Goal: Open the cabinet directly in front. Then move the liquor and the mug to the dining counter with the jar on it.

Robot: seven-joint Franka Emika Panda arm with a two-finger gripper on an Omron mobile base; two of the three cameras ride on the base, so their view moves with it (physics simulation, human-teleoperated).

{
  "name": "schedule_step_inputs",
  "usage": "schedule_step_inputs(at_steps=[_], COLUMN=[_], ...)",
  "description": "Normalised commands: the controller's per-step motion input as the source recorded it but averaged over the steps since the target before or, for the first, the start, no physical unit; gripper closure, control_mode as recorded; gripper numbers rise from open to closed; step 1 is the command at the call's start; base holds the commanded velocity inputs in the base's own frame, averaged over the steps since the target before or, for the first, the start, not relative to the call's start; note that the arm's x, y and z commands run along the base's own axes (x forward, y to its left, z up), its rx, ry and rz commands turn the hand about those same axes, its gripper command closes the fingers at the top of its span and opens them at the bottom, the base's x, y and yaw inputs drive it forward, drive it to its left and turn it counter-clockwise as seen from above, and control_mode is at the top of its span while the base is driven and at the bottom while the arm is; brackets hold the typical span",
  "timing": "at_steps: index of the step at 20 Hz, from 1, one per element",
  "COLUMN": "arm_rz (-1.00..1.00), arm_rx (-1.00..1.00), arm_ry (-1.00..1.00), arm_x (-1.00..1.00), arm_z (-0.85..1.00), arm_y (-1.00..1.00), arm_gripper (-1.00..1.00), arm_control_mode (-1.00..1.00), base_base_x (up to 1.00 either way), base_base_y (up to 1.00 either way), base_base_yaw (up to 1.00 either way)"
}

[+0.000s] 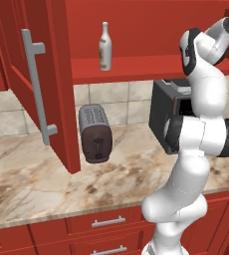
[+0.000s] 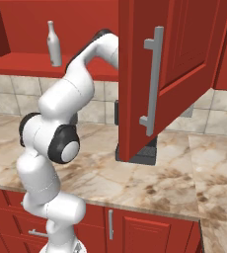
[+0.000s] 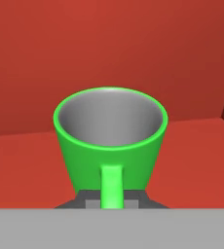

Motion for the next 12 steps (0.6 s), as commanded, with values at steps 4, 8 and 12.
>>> schedule_step_inputs(at_steps=[4,8,12], arm_rz=[0.07,0.16,0.31], arm_rx=[-0.02,-0.06,-0.12], arm_ry=[-0.08,-0.03,0.00], arm_x=[-0.96,-1.00,-1.00], arm_z=[0.00,-0.08,-0.18], arm_y=[0.34,0.67,0.98], arm_gripper=[1.00,1.00,1.00], arm_control_mode=[-1.00,-1.00,-1.00], base_base_x=[0.00,0.00,0.00], base_base_y=[0.00,0.00,0.00], base_base_yaw=[0.00,0.00,0.00])
